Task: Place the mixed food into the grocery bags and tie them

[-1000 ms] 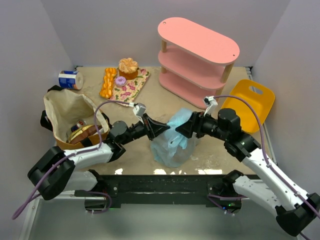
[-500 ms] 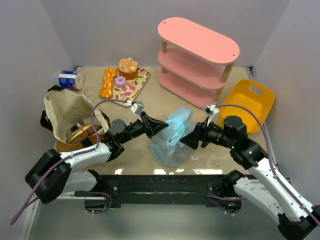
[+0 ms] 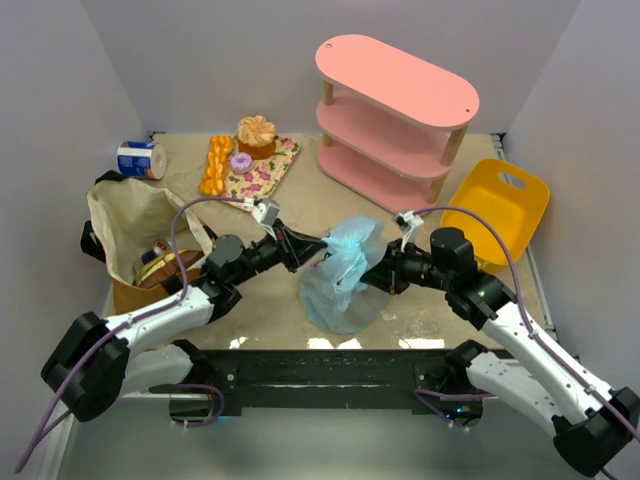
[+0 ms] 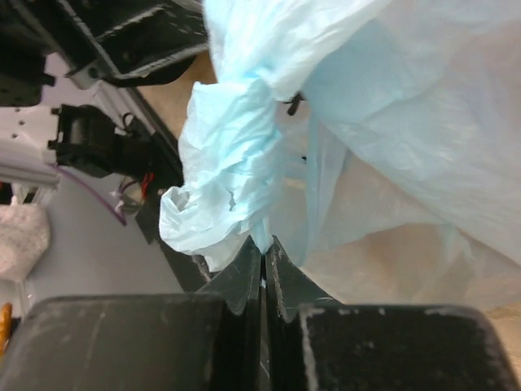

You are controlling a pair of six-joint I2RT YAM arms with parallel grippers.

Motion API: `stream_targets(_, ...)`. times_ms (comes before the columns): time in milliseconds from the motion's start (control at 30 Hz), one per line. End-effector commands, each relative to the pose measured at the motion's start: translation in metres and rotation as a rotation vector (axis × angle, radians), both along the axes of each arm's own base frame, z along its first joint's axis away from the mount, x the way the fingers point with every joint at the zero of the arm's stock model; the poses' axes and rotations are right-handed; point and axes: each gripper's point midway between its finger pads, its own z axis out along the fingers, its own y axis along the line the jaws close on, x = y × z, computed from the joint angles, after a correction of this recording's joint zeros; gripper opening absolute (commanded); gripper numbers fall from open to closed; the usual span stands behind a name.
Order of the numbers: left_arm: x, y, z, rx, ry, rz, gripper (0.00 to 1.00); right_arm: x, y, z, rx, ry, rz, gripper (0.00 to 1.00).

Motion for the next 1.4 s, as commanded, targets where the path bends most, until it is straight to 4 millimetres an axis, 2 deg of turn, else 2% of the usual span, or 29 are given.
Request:
stream_targets(0,0.015,0.021,0.029,0.0,-0.091,0.084,0.0,0.026,-0.019,0.015,-0.047,-0.073,-0.18,0.0)
stream_targets(67,0.019,0.03,0.03,0.024,-0.093,0.108,0.0,0.034,-0.033,0.01,-0.107,-0.061,-0.27,0.0)
stream_targets(100,0.02,0.032,0.029,0.034,-0.092,0.115,0.0,0.046,-0.049,0.006,-0.159,-0.075,-0.374,0.0)
stream_targets(133,0.022,0.037,0.026,0.055,-0.084,0.132,0.0,0.047,-0.059,0.0,-0.2,-0.058,-0.42,0.0)
stream_targets(333,0.042,0.064,0.031,0.107,-0.088,0.263,0.0,0.067,-0.106,0.003,-0.336,-0.1,-0.675,0.0)
stream_targets(400,0.048,0.067,0.049,0.115,-0.133,0.293,0.0,0.072,-0.117,0.016,-0.341,-0.139,-0.739,0.0)
stream_targets(433,0.051,0.069,0.05,0.131,-0.135,0.303,0.0,0.076,-0.126,0.027,-0.346,-0.167,-0.792,0.0)
stream_targets(500,0.06,0.074,0.065,0.135,-0.16,0.351,0.0,0.079,-0.135,0.032,-0.363,-0.192,-0.835,0.0)
stream_targets(533,0.065,0.079,0.062,0.16,-0.154,0.382,0.0,0.083,-0.146,0.031,-0.392,-0.215,-0.89,0.0)
stream_targets(600,0.08,0.095,0.051,0.19,-0.115,0.483,0.0,0.088,-0.154,0.022,-0.424,-0.225,-0.938,0.0)
stream_targets(667,0.094,0.117,0.037,0.195,-0.066,0.553,0.0,0.094,-0.161,-0.002,-0.464,-0.208,-0.994,0.0)
stream_targets(700,0.098,0.122,0.028,0.18,-0.025,0.56,0.0,0.095,-0.16,-0.012,-0.467,-0.188,-0.997,0.0)
stream_targets(733,0.104,0.138,0.014,0.18,0.004,0.599,0.0,0.096,-0.159,-0.027,-0.458,-0.151,-1.007,0.0)
stream_targets(833,0.106,0.154,-0.008,0.191,0.06,0.633,0.0,0.095,-0.152,-0.053,-0.434,-0.081,-0.997,0.0)
stream_targets(967,0.103,0.168,-0.027,0.247,0.094,0.682,0.0,0.092,-0.166,-0.066,-0.44,-0.048,-1.044,0.0)
stream_targets(1000,0.102,0.175,-0.027,0.25,0.094,0.708,0.0,0.092,-0.175,-0.067,-0.436,-0.039,-1.067,0.0)
stream_targets(1100,0.098,0.186,-0.033,0.25,0.103,0.74,0.0,0.093,-0.184,-0.073,-0.403,-0.005,-1.079,0.0)
stream_targets(1200,0.096,0.188,-0.041,0.264,0.117,0.743,0.0,0.094,-0.191,-0.079,-0.389,0.023,-1.095,0.0)
stream_targets(1367,0.093,0.19,-0.047,0.273,0.126,0.746,0.0,0.092,-0.19,-0.088,-0.36,0.06,-1.08,0.0)
